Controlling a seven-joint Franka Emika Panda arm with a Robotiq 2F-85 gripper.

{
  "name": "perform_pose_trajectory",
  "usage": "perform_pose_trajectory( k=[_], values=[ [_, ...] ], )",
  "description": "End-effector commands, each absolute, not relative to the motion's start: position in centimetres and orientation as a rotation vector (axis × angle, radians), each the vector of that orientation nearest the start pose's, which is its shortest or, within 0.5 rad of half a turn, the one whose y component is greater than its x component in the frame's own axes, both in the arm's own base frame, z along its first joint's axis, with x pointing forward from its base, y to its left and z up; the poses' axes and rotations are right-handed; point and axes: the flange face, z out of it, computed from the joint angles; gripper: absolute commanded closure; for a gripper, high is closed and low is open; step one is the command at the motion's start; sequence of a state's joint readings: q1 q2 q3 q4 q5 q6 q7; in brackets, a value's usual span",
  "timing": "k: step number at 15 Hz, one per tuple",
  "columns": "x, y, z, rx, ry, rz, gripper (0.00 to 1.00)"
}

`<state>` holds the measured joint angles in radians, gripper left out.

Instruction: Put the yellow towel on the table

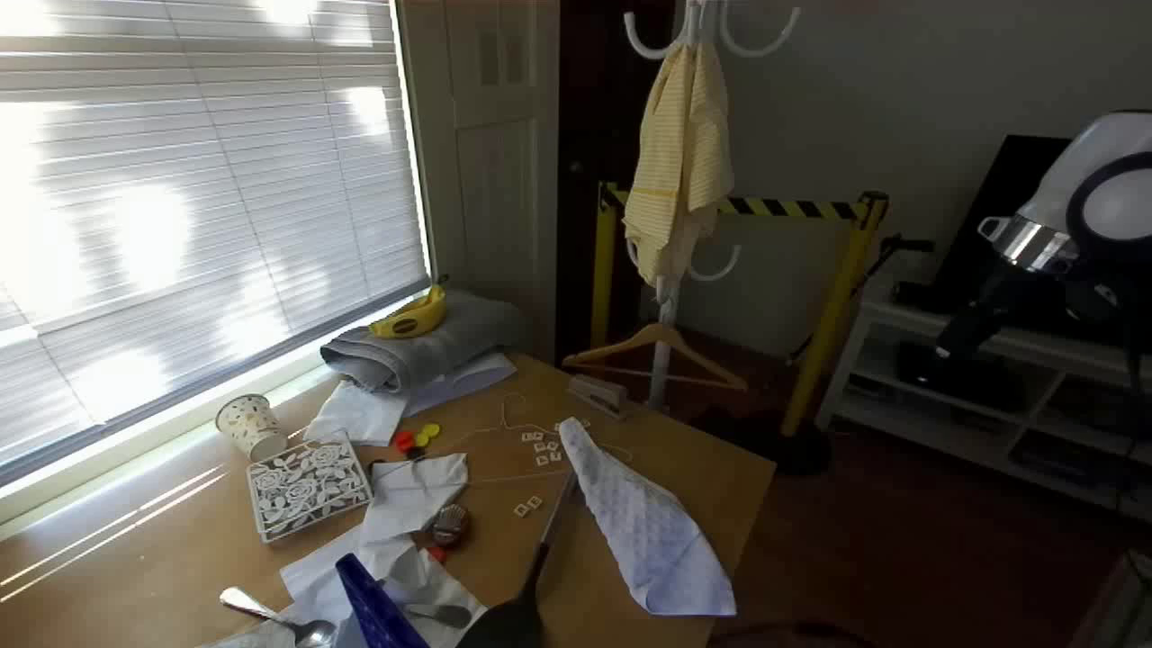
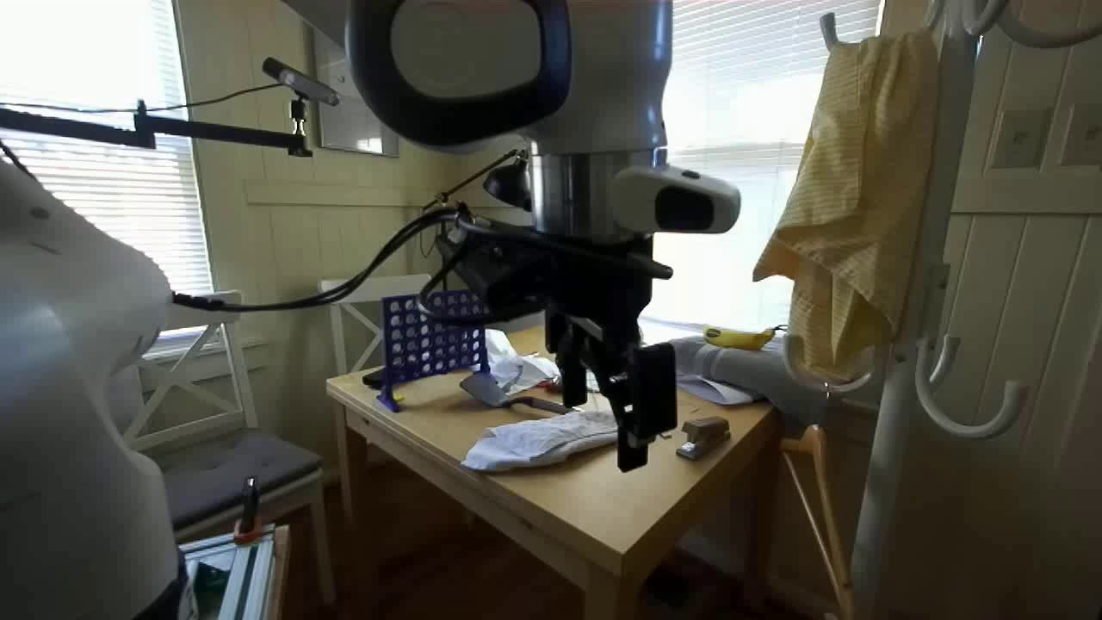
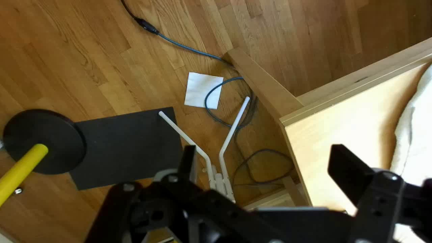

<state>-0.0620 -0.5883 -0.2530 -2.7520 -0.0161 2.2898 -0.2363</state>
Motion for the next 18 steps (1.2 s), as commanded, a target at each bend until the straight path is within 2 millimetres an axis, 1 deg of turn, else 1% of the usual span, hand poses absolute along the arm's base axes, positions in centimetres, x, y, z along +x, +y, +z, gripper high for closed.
perform_pose_trajectory(
  k=[1, 16, 17, 18],
  values=[
    [34.4, -10.6, 39.5, -3.039, 0.054, -0.212, 0.0],
    [34.4, -10.6, 39.5, -3.039, 0.054, -0.212, 0.0],
    [34.9, -10.5, 39.9, -3.007, 0.08, -0.286, 0.0],
    [35.2, -13.8, 39.9, -2.984, 0.126, -0.343, 0.0]
  ],
)
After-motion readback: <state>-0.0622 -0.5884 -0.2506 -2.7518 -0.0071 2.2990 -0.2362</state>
